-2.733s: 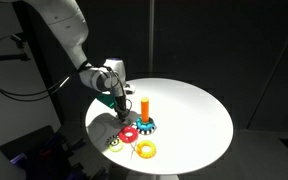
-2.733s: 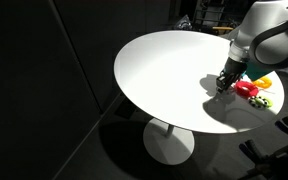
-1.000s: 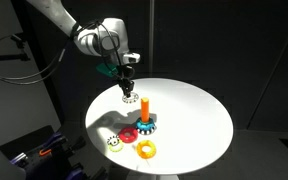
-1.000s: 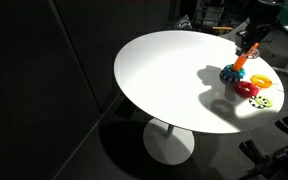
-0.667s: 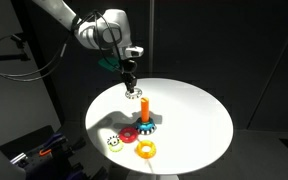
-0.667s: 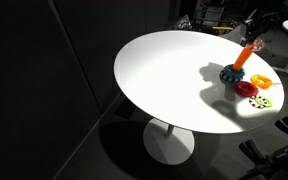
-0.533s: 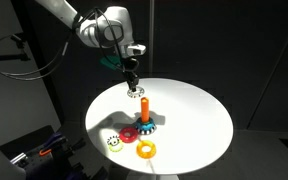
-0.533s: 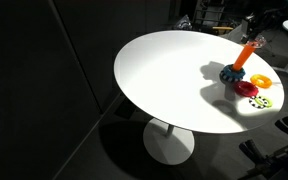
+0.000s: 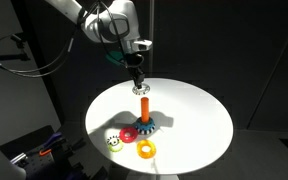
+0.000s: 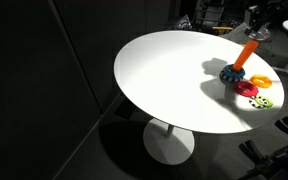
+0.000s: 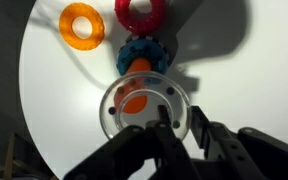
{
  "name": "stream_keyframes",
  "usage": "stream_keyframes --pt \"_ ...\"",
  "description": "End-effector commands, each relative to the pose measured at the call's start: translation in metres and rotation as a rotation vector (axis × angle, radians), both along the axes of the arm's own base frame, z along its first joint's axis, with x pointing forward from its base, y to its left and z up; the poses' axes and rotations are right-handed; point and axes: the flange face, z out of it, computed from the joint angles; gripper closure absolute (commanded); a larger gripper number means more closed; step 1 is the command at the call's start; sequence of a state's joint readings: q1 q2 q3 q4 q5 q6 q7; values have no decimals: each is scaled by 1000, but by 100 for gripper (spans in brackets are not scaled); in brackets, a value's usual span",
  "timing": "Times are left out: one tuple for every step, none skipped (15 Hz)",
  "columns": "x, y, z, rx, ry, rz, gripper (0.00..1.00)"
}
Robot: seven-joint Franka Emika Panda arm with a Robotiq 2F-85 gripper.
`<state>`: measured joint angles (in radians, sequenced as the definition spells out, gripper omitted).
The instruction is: Put the clear ring on the orange stand
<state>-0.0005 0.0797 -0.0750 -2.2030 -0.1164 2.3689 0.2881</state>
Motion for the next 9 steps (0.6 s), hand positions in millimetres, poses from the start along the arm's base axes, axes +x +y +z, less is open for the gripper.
stream_keyframes --pt "14 -8 4 4 40 -54 91" --pt "15 -10 3 4 48 -60 91" --pt "17 -11 2 2 57 -67 91" --pt "19 -12 0 1 65 -73 91" --pt "21 -13 -2 -1 69 -79 91" --pt "23 -15 -6 -2 77 -82 91" --pt "25 -16 -9 -4 83 -87 91" --pt "27 -17 -13 -6 88 -91 91" --pt "29 -18 -17 -5 93 -93 91"
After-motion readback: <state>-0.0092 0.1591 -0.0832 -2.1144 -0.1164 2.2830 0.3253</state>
